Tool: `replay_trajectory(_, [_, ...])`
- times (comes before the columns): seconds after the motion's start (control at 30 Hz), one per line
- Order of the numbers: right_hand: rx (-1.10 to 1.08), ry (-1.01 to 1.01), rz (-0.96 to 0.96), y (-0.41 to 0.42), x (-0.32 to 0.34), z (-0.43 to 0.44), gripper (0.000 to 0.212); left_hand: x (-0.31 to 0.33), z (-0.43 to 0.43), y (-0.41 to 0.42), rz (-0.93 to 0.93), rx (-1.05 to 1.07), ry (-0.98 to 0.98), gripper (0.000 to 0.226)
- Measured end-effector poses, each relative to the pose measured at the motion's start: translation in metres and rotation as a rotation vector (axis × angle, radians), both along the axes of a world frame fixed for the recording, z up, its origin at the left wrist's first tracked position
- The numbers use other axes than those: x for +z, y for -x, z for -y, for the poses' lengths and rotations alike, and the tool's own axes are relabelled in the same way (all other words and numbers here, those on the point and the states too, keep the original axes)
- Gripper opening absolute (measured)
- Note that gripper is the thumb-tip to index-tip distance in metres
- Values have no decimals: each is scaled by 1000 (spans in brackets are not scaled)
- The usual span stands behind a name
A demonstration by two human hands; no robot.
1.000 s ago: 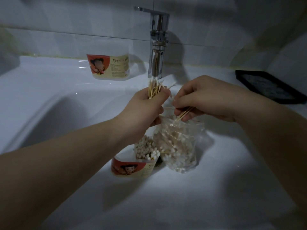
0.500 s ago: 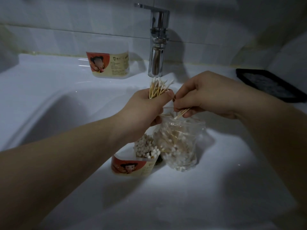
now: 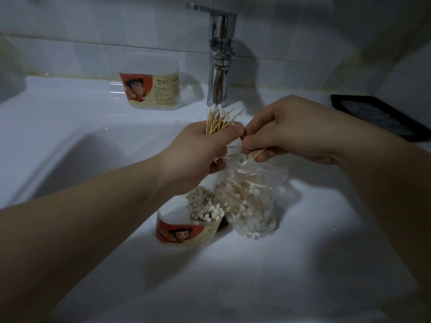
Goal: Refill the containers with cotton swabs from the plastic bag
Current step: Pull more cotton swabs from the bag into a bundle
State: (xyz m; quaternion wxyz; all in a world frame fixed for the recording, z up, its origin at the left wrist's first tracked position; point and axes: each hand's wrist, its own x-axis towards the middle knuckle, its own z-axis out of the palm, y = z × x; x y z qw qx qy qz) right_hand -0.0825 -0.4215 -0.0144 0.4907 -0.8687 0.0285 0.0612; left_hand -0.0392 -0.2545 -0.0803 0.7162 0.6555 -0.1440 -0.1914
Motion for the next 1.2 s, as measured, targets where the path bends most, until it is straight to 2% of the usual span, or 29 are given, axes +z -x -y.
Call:
replay_trajectory(0.4, [-6,123,1,-3,-3,5,2,2,1,0,-62,96,92,14])
replay_trajectory(0.8, [-32,223,-27,-1,-3,1,8,1,2,1,-90,142,106,18])
replay_trajectory(1.0, [8,145,-6,-1,-6,-2,14,2,3,2,-95,93,82,12])
replay_trajectory(1.2, [-1,60,-3,-3,-3,-4,15,1,4,0,-120,130,59,21])
